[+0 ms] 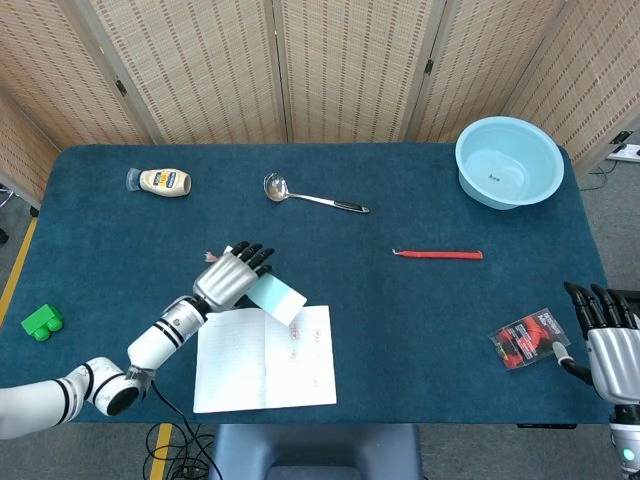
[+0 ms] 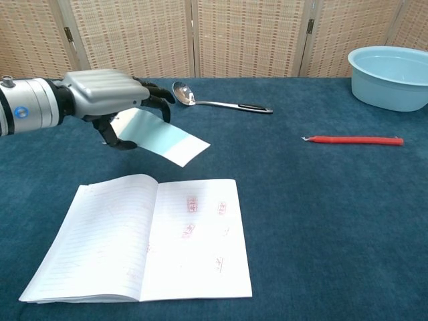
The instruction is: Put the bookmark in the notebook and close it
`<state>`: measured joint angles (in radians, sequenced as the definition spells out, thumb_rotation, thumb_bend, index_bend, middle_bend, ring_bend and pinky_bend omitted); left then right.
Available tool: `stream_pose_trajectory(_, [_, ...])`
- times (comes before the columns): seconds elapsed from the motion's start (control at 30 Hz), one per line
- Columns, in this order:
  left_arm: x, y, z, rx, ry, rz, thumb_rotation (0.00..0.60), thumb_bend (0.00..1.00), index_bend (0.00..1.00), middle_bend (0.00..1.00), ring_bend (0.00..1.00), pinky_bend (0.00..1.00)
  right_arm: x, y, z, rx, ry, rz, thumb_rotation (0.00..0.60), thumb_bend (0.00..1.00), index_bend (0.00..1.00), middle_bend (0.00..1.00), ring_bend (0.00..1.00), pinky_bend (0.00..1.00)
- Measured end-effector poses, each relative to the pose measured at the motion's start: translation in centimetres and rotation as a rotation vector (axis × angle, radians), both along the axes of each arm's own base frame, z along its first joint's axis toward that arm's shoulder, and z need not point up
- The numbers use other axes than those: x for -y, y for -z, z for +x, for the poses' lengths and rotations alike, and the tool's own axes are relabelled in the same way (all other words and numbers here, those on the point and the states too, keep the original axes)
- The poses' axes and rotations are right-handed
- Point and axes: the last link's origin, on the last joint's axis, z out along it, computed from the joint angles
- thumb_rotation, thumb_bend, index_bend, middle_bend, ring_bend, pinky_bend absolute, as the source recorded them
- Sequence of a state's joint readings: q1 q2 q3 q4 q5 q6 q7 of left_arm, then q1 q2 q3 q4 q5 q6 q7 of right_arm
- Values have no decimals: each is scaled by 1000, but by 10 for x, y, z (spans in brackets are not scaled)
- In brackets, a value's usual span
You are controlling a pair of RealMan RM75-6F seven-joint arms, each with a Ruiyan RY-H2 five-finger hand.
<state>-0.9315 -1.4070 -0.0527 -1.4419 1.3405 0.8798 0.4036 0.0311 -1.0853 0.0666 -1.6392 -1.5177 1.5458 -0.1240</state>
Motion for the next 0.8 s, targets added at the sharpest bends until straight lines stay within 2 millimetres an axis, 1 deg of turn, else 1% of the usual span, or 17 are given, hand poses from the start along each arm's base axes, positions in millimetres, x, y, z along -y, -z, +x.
stream_pose_trajectory(0.17, [32, 3, 17, 12, 157, -60, 600, 348, 320, 103, 115, 180, -2, -1, 0, -2, 1, -3, 600, 210, 81, 140, 81, 114])
stream_pose_trajectory(0.33, [55, 11, 25, -1, 254, -112, 600, 348, 318, 103, 115, 180, -2, 0, 0, 1, 3, -2, 600, 210, 81, 140, 81, 114])
stream_pose_trajectory(0.63, [73, 39, 30, -89, 336, -165, 600, 348, 317, 103, 115, 180, -3, -1, -3, 4, 8, -2, 600, 210, 81, 140, 81, 114])
stream_pose_trajectory(0.8, [80, 51, 32, -132, 378, -186, 600, 348, 314, 103, 115, 180, -4, 0, -5, 9, 11, -1, 600, 210, 81, 140, 81, 114])
